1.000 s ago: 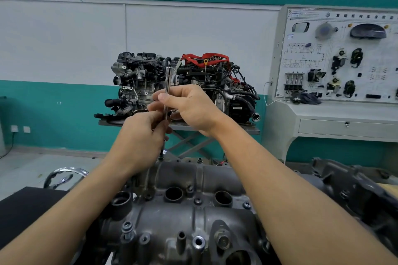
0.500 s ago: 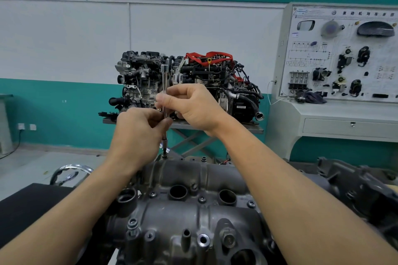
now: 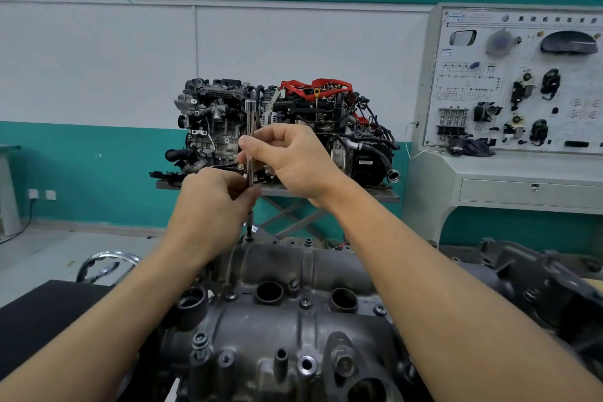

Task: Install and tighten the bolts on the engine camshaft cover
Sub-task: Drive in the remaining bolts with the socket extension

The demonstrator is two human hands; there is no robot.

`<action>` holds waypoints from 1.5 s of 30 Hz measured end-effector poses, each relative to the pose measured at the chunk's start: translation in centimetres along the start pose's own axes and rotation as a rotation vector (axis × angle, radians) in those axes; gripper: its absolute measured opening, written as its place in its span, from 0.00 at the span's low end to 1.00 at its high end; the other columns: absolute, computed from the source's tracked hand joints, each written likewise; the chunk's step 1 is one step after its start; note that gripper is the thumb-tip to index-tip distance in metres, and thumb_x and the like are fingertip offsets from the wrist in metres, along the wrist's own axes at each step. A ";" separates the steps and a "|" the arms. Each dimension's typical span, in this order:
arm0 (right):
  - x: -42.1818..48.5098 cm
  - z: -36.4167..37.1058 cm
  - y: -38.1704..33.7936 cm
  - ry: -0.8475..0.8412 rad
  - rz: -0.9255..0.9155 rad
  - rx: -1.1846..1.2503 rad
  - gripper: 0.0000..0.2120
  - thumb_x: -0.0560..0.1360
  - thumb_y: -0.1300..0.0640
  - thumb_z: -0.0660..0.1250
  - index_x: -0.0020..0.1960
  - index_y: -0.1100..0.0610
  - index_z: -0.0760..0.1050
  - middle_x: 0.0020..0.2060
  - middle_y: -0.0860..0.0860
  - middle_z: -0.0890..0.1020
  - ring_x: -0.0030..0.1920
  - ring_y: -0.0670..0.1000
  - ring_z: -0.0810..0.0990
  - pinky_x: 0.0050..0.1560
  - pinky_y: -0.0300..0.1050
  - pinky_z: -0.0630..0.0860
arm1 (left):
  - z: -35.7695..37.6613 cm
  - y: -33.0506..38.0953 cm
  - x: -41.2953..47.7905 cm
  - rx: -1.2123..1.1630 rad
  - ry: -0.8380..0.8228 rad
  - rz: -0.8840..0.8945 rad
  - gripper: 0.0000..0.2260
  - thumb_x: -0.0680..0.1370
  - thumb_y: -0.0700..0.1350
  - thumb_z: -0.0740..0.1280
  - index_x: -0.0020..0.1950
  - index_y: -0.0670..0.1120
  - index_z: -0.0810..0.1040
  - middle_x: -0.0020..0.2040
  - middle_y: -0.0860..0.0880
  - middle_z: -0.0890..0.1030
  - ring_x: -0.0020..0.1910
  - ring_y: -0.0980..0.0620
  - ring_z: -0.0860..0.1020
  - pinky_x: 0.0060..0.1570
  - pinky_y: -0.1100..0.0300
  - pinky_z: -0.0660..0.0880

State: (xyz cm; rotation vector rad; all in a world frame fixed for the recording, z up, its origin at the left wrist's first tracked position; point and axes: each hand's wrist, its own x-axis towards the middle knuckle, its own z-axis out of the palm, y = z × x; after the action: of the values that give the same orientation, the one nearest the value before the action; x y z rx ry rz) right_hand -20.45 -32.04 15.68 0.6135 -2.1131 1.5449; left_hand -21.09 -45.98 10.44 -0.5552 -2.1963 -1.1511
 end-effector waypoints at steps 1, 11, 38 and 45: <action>0.0 -0.1 -0.1 -0.014 0.018 -0.005 0.06 0.80 0.58 0.67 0.49 0.60 0.80 0.42 0.53 0.86 0.38 0.45 0.82 0.35 0.30 0.75 | 0.0 0.1 0.0 0.025 -0.021 0.002 0.10 0.80 0.46 0.70 0.38 0.50 0.81 0.33 0.53 0.83 0.33 0.58 0.81 0.31 0.64 0.72; 0.0 -0.1 0.3 0.059 -0.053 -0.091 0.06 0.76 0.59 0.73 0.41 0.57 0.79 0.34 0.51 0.86 0.38 0.45 0.84 0.46 0.41 0.81 | 0.0 -0.2 -0.1 -0.020 -0.018 -0.024 0.06 0.74 0.52 0.75 0.41 0.51 0.84 0.33 0.53 0.84 0.34 0.56 0.82 0.34 0.61 0.75; -0.1 2.4 0.2 0.261 -0.172 -0.305 0.16 0.77 0.57 0.71 0.31 0.61 0.80 0.27 0.51 0.83 0.28 0.50 0.83 0.36 0.49 0.82 | 0.4 -1.3 0.4 -0.187 -0.057 -0.057 0.07 0.78 0.47 0.72 0.41 0.48 0.86 0.33 0.48 0.85 0.34 0.49 0.84 0.39 0.43 0.82; -0.7 1.7 -0.3 0.192 -0.051 -0.260 0.17 0.80 0.56 0.67 0.38 0.66 0.80 0.33 0.56 0.85 0.31 0.54 0.83 0.36 0.50 0.82 | 0.2 -1.4 0.6 -0.136 -0.111 0.018 0.08 0.78 0.46 0.72 0.39 0.47 0.85 0.33 0.47 0.83 0.35 0.43 0.82 0.39 0.43 0.81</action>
State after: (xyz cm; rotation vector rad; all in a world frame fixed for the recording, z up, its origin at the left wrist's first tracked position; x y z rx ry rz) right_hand -19.90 -33.67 15.04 0.4072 -2.0871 1.2219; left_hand -22.46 -46.47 9.94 -0.7106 -2.2116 -1.2955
